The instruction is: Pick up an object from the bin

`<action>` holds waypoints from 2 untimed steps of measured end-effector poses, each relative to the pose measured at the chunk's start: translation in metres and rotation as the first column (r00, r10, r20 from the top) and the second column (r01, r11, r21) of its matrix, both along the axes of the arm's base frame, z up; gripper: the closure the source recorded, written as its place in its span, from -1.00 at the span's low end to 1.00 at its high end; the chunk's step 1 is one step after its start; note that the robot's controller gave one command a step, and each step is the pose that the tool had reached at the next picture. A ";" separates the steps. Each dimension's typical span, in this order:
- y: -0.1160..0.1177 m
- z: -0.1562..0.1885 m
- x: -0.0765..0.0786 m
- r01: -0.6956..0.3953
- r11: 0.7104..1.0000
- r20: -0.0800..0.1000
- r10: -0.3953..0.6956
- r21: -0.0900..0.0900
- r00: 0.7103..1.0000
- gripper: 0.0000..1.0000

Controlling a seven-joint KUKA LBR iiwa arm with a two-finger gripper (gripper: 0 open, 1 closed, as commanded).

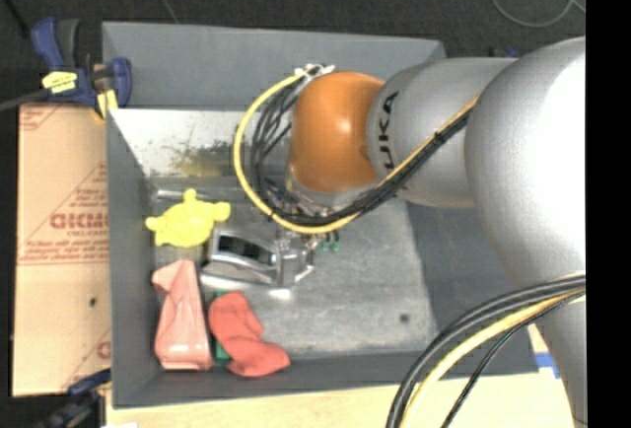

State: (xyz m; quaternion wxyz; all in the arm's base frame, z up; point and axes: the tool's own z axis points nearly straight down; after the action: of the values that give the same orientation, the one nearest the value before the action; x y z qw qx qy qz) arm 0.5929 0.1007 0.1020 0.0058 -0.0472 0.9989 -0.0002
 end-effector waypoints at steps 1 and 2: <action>-0.006 -0.003 -0.061 0.254 0.967 0.006 -0.254 0.005 0.967 1.00; -0.006 -0.003 -0.061 0.255 0.967 0.006 -0.255 0.005 0.967 1.00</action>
Offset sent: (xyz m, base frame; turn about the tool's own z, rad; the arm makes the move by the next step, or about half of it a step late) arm 0.0000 0.0000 0.0000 0.0000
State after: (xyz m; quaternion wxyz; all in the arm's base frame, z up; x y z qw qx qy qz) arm 0.5321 0.0945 0.0989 0.0093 0.0815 0.9966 0.0011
